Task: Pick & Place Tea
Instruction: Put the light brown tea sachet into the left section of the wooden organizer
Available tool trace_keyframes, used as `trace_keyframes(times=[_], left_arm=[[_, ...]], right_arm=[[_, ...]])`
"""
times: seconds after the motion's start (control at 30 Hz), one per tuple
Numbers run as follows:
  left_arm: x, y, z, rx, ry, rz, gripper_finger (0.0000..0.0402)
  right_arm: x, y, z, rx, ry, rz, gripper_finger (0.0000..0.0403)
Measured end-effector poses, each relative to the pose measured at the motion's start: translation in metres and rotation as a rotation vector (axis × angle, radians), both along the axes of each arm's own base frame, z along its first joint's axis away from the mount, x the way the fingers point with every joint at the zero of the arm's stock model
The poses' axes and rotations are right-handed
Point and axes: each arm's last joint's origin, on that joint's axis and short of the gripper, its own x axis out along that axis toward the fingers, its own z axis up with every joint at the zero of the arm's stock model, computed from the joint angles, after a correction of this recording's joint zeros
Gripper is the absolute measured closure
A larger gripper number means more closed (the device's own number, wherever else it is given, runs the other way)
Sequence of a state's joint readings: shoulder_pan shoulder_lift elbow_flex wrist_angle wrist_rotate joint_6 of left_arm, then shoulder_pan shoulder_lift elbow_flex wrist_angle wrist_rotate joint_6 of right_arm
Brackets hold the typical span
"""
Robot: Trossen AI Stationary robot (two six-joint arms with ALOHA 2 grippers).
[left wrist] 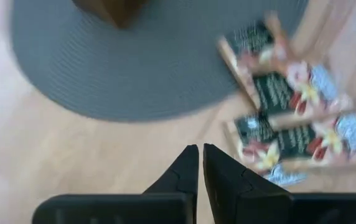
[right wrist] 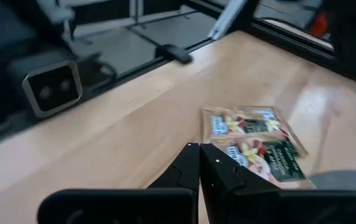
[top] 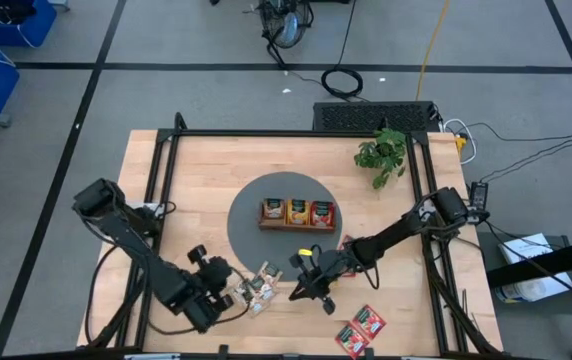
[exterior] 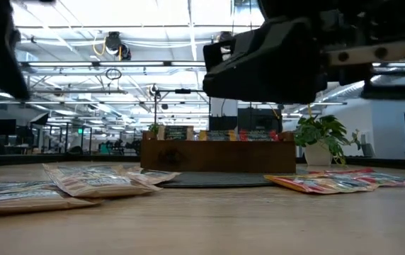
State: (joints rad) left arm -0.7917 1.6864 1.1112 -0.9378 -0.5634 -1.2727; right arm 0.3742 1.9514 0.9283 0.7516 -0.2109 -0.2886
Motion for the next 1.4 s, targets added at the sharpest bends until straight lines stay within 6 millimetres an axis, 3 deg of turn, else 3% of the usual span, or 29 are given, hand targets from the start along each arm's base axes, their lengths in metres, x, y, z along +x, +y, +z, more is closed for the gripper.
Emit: trace_keyframes(times=[0.1, 0.23, 0.4, 0.53, 0.87, 1.07, 1.2, 1.4], left_arm=[[0.000, 0.004, -0.012, -0.113, 0.078, -0.081, 0.0371], [-0.008, 0.030, -0.032, -0.267, 0.086, -0.062, 0.0371], [-0.003, 0.046, -0.037, -0.576, -0.297, -0.202, 0.0371], [0.002, 0.053, -0.037, -0.645, -0.445, -0.244, 0.0371], [0.005, 0.060, -0.045, -0.650, -0.413, -0.160, 0.0365], [0.008, 0.061, -0.042, -0.650, -0.422, -0.149, 0.0286], [0.011, 0.073, -0.047, -0.662, -0.363, -0.075, 0.0227], [0.014, 0.082, -0.048, -0.681, -0.318, -0.050, 0.0207]], right_arm=[[-0.001, 0.001, 0.000, -0.019, -0.013, 0.012, 0.0402], [0.000, 0.000, 0.001, 0.011, -0.002, -0.010, 0.0403], [0.002, -0.001, 0.001, -0.016, -0.021, -0.053, 0.0403], [0.012, 0.008, -0.006, -0.091, -0.053, -0.085, 0.0403], [0.042, 0.020, -0.035, -0.179, 0.001, -0.113, 0.0403], [0.045, 0.021, -0.030, -0.164, -0.018, -0.114, 0.0403], [0.045, 0.020, -0.031, -0.165, -0.014, -0.115, 0.0403], [0.044, 0.021, -0.032, -0.181, -0.013, -0.106, 0.0403]])
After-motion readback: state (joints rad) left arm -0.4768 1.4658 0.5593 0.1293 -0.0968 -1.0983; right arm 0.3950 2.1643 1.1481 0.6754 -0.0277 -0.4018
